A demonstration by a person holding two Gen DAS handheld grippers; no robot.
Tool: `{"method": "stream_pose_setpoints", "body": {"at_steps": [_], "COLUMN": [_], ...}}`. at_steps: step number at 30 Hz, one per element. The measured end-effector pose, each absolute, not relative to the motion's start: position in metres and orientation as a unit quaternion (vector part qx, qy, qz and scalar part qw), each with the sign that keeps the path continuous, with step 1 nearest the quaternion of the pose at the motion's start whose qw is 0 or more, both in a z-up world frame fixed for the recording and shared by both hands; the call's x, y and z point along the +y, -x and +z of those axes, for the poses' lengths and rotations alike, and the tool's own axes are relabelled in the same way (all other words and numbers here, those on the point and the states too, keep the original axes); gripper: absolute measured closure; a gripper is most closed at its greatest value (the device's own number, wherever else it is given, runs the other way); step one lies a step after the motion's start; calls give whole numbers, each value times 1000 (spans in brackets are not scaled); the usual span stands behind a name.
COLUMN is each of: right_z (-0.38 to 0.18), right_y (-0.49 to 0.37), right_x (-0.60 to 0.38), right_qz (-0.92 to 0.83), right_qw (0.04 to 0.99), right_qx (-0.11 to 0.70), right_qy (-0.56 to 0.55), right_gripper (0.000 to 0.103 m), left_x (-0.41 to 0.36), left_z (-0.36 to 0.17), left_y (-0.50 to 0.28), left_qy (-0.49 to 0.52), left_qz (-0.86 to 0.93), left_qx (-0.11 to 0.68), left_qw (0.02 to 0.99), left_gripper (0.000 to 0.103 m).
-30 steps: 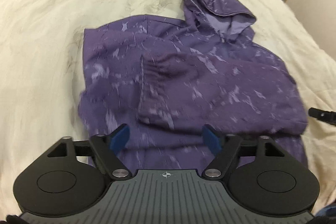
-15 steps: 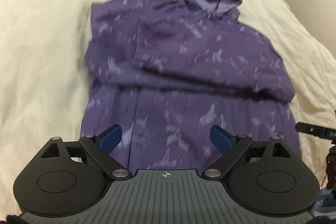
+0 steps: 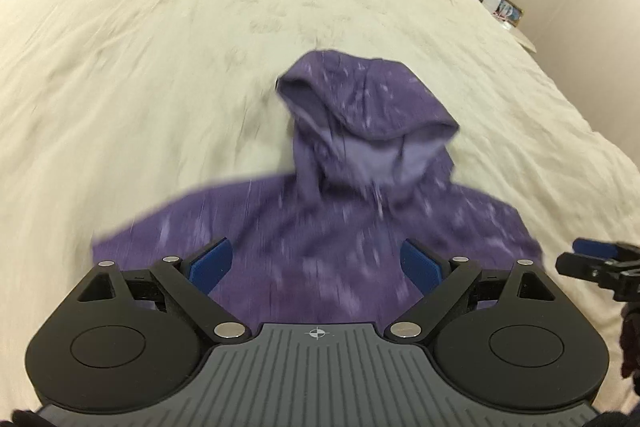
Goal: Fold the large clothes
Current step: 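Move both grippers toward the jacket's hood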
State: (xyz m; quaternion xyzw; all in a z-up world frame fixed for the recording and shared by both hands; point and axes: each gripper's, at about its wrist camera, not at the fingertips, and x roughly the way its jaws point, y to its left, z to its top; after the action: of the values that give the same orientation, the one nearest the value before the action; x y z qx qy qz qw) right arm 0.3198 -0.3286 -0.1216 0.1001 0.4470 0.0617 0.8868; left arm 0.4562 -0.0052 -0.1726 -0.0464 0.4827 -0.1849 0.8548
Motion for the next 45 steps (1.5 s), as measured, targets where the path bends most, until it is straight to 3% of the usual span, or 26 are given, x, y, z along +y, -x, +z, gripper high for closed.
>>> {"method": "stream_pose_setpoints", "body": {"at_steps": [8, 11, 19, 24, 27, 33, 35, 40, 45], "right_z": [-154, -171, -206, -202, -176, -128, -134, -167, -165], "right_y": [-426, -456, -509, -530, -534, -523, -526, -529, -513], "right_x": [-316, -317, -315, -305, -296, -334, -352, -379, -339], "right_qz": [73, 70, 45, 44, 69, 59, 35, -3, 87], "right_qw": [885, 880, 881, 887, 908, 942, 939, 912, 914], "right_qx": [456, 466, 472, 459, 412, 313, 322, 389, 393], "right_qy": [-59, -53, -9, 31, 26, -101, -119, -132, -56], "right_gripper": [1, 1, 1, 2, 17, 17, 17, 17, 15], "left_x": [-46, -51, -56, -24, -14, 5, 5, 3, 5], "left_z": [-216, -229, -249, -242, -241, -208, -209, -249, -260], "left_y": [-546, -573, -619, -624, -616, -580, -576, -596, -604], "left_qy": [-30, -33, -82, -20, -27, 28, 35, 30, 26], "left_qz": [-178, -169, -137, -87, -86, -82, -73, -54, -63], "left_qx": [500, 504, 493, 467, 457, 374, 368, 443, 454], "left_qw": [847, 846, 855, 880, 885, 923, 926, 895, 888], "left_gripper": [14, 20, 25, 24, 24, 23, 23, 24, 24]}}
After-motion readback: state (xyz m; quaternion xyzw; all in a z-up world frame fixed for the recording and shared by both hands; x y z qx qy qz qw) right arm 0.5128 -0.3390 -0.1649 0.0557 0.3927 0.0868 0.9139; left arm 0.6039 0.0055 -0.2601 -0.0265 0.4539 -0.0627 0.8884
